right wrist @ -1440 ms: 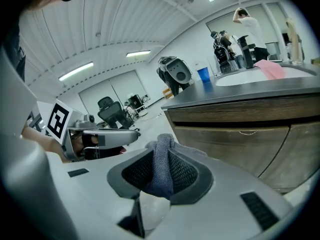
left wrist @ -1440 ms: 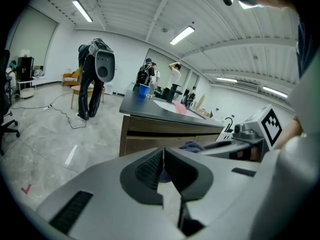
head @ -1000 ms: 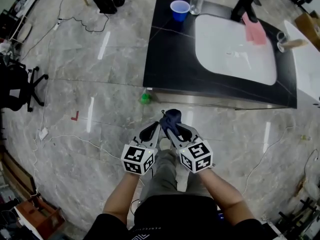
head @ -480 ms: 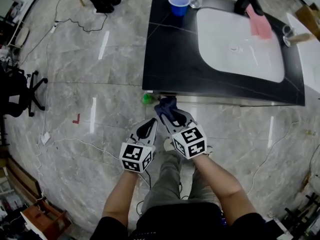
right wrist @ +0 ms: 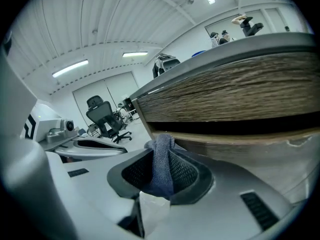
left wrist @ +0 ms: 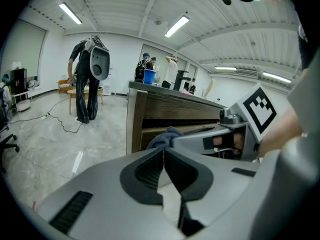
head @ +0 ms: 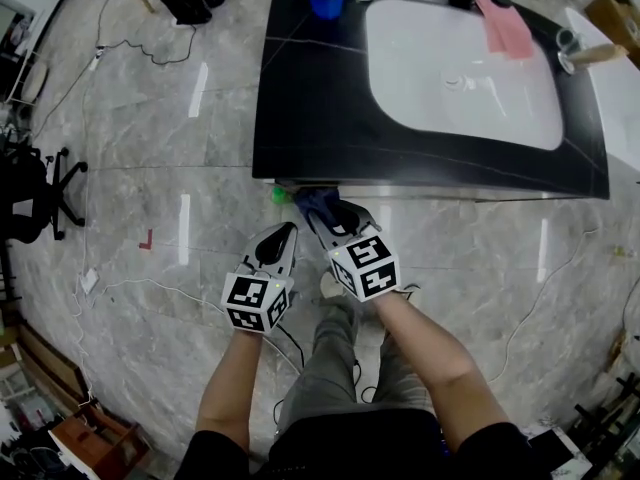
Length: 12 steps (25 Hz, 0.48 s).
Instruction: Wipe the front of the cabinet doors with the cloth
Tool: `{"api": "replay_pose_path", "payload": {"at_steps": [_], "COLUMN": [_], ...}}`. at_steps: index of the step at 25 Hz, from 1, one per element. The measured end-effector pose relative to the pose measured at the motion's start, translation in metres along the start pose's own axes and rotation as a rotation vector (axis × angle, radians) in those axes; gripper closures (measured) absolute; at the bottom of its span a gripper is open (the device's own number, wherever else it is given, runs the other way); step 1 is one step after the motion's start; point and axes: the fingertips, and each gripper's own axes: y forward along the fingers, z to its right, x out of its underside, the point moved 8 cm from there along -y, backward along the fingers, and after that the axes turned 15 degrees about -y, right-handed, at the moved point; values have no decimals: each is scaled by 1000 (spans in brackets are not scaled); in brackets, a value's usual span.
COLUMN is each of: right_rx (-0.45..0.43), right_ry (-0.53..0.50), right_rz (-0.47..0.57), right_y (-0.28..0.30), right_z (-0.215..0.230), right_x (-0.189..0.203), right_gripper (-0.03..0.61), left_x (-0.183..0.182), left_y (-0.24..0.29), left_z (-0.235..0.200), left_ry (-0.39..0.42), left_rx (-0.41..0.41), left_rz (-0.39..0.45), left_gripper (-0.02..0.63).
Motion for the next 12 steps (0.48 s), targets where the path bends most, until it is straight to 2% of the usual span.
{"api": "replay_pose_path", "payload": {"at_steps": [12], "right_rx": [98], "right_ry": [39], "right_rz": [12], "right_y": [-68], "right_z": [63], "right_x": [32], "right_gripper": [472], "left_x": [16], "left_y": [45], "left_z": [66], "left_ry": [14], "left_rx": [51], "left_rz": [-47], "left_gripper": [597]}}
